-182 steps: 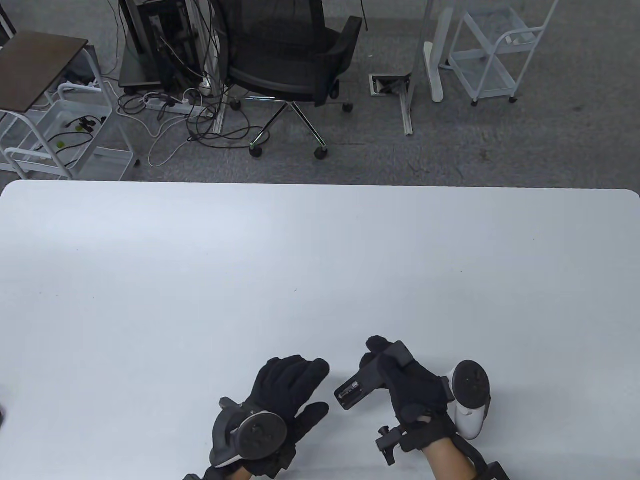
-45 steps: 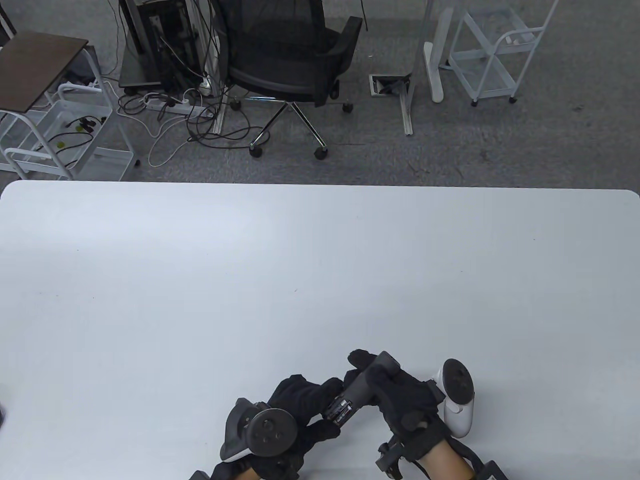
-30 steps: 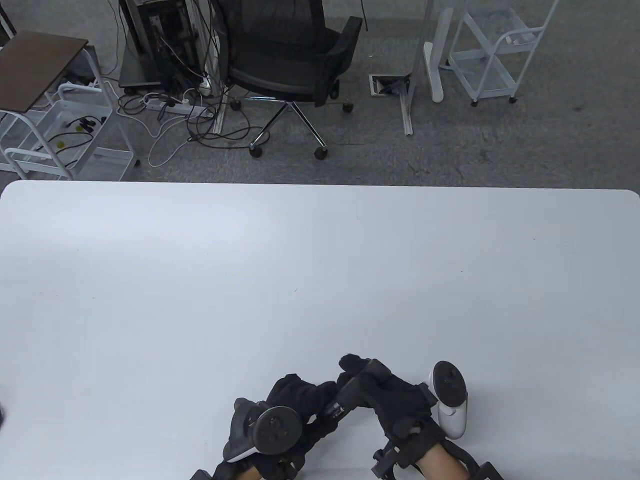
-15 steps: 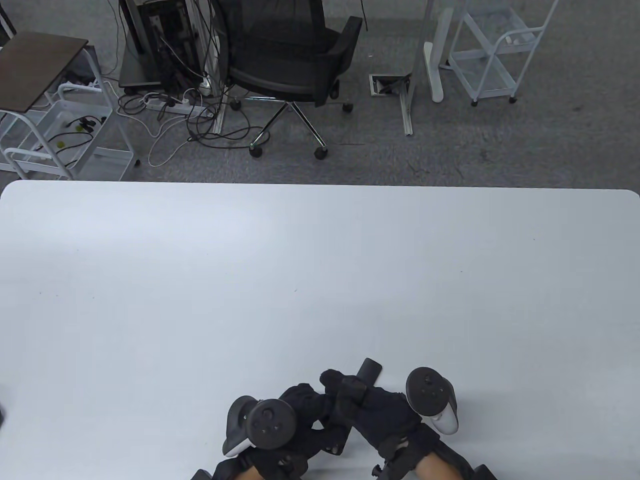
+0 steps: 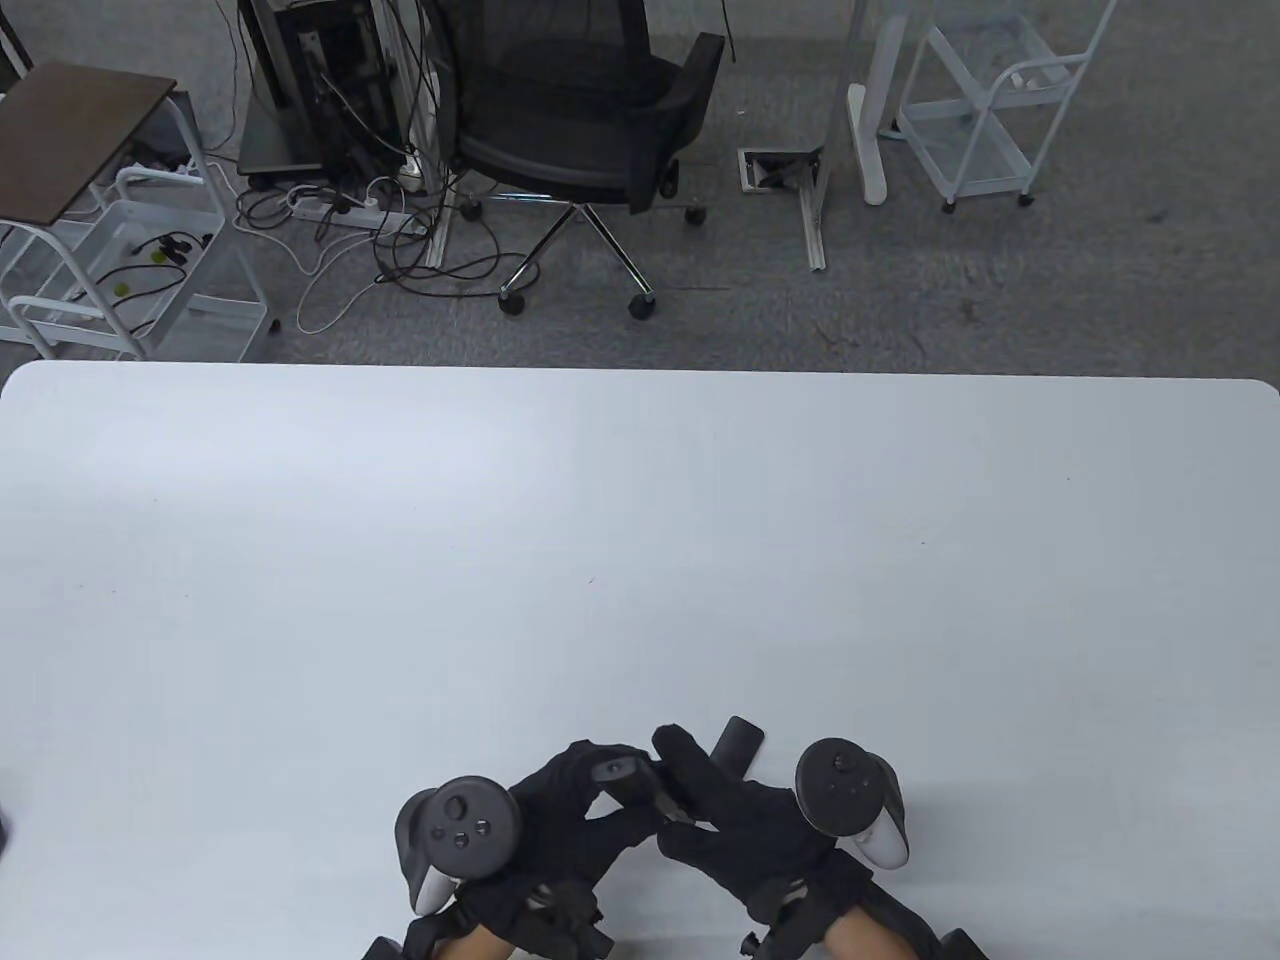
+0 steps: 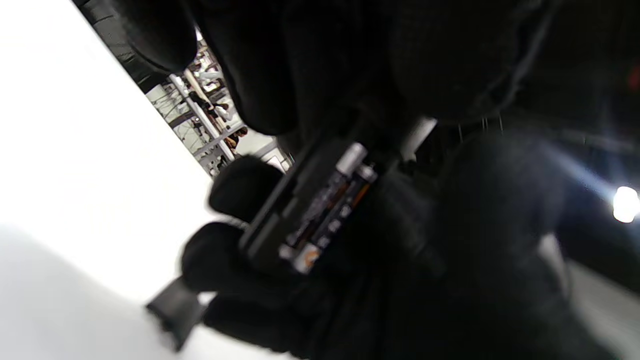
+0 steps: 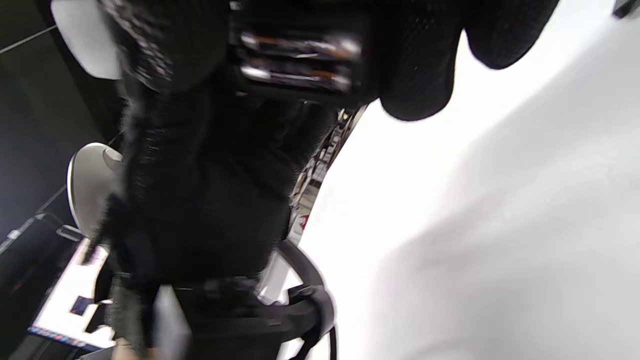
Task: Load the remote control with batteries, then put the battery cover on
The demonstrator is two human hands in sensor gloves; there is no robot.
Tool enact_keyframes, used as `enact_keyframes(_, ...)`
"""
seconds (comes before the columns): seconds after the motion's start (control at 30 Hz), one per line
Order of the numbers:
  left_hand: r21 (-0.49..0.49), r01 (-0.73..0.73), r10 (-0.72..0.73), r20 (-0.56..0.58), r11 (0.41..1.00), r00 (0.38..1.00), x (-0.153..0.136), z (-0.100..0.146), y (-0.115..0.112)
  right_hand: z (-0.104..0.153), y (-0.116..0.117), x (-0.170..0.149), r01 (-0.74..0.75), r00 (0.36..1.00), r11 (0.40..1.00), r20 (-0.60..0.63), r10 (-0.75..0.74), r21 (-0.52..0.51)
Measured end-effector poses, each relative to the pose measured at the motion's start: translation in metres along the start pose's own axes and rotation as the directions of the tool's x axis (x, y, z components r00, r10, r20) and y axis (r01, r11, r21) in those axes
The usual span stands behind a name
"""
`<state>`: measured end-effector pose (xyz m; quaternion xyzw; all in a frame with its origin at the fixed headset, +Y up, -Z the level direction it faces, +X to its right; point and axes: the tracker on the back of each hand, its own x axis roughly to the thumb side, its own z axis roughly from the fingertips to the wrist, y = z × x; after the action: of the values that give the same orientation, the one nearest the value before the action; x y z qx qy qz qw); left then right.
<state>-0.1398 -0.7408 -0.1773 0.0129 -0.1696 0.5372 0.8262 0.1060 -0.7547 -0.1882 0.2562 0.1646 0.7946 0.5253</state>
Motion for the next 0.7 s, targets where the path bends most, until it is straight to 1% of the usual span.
enact_keyframes(0.03, -0.002, -0.083, 0.083, -0.024, 0.997, 0.996, -0.003, 0.000, 0.002, 0.000, 0.000, 0.000, -0.044, 0.999, 0.998, 0.002, 0.045, -0.047)
enact_keyframes(0.07, -0.004, -0.111, 0.111, -0.035, 0.994, 0.993, -0.004, 0.000, 0.002, 0.000, -0.001, 0.001, -0.057, 0.998, 0.996, 0.006, 0.057, -0.073)
enact_keyframes(0.13, -0.006, -0.121, 0.121, -0.045, 0.993, 0.992, -0.008, -0.001, 0.002, 0.000, -0.002, 0.002, -0.055, 0.998, 0.991, 0.016, 0.057, -0.120)
enact_keyframes(0.2, -0.007, -0.116, 0.116, -0.047, 0.993, 0.992, -0.009, -0.001, 0.001, 0.001, -0.004, 0.002, -0.046, 0.998, 0.990, 0.025, 0.049, -0.136)
enact_keyframes(0.27, -0.011, -0.120, 0.119, -0.045, 0.993, 0.992, -0.009, -0.002, 0.001, 0.001, -0.007, 0.002, -0.040, 0.999, 0.992, 0.032, 0.044, -0.117)
enact_keyframes(0.37, -0.034, -0.160, 0.158, -0.043, 0.987, 0.986, -0.011, -0.003, 0.003, 0.000, -0.010, 0.004, -0.066, 0.997, 0.996, 0.038, 0.068, -0.052)
enact_keyframes(0.43, -0.067, -0.186, 0.184, -0.038, 0.980, 0.982, -0.012, -0.005, 0.003, 0.000, -0.010, 0.005, -0.086, 0.996, 0.996, 0.037, 0.086, -0.016)
enact_keyframes(0.47, -0.101, -0.198, 0.196, -0.035, 0.975, 0.980, -0.012, -0.006, 0.003, -0.001, -0.010, 0.005, -0.086, 0.996, 0.996, 0.036, 0.086, 0.003)
enact_keyframes(0.53, -0.133, -0.208, 0.206, -0.029, 0.969, 0.978, -0.013, -0.007, 0.003, -0.001, -0.011, 0.004, -0.086, 0.996, 0.996, 0.035, 0.085, 0.023)
enact_keyframes(0.63, -0.101, -0.188, 0.186, -0.026, 0.977, 0.982, -0.013, -0.006, 0.005, 0.000, -0.015, 0.002, -0.071, 0.997, 0.997, 0.031, 0.071, -0.004)
enact_keyframes(0.7, -0.082, -0.190, 0.189, -0.028, 0.978, 0.982, -0.012, -0.006, 0.008, 0.002, -0.025, 0.000, -0.057, 0.998, 0.997, 0.031, 0.058, -0.059)
